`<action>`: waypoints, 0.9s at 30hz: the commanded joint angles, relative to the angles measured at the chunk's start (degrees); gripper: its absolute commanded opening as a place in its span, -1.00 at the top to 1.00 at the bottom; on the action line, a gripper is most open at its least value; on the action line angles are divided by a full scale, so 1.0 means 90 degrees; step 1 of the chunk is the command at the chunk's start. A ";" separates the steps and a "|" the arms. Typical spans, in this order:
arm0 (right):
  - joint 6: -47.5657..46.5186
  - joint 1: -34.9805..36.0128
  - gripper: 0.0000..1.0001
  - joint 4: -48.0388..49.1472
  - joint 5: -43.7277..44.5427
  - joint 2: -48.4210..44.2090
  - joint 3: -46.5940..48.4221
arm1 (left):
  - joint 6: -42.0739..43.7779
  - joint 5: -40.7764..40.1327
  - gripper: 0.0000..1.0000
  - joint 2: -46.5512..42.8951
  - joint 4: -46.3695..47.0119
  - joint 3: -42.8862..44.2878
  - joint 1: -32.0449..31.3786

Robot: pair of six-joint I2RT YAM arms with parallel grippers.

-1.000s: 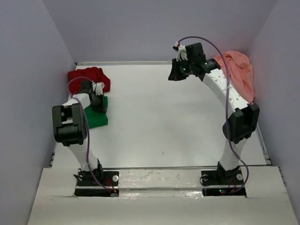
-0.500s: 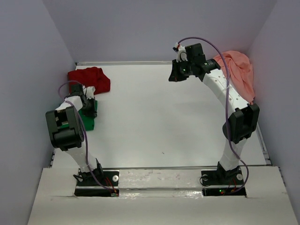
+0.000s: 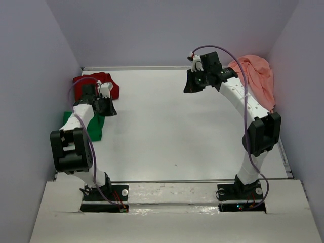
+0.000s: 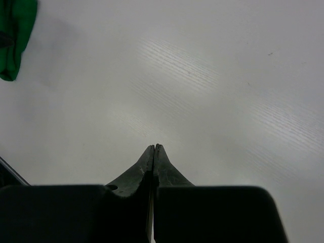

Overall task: Fold and stack the t-shirts
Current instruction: Put the neatly folded tshirt into the corner of the board with the left arm

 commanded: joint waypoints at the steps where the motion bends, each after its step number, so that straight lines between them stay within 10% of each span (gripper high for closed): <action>1: -0.0171 -0.0040 1.00 0.0712 -0.0393 -0.0663 -0.0516 | -0.0409 0.0146 1.00 -0.1564 0.0790 0.0067 -0.0107; 11: -0.0990 -0.0040 0.95 0.0645 -0.1146 -0.0976 -0.1162 | -0.0596 -0.1895 1.00 -0.2515 0.0520 0.0145 0.0069; 15: -0.1021 -0.0040 0.21 0.0635 -0.0942 -0.1005 -0.1221 | -0.0343 -0.1790 0.96 -0.2389 0.0069 0.0018 0.0517; 21: -0.1089 -0.0040 -0.11 0.0635 -0.0805 -0.1054 -0.1299 | 0.0009 -0.1662 -0.25 -0.2017 -0.0117 -0.0246 0.1474; 27: -0.1148 -0.0040 -0.15 0.0645 -0.0746 -0.1142 -0.1387 | 0.0234 -0.1701 -0.54 -0.1617 0.0019 -0.0353 0.1992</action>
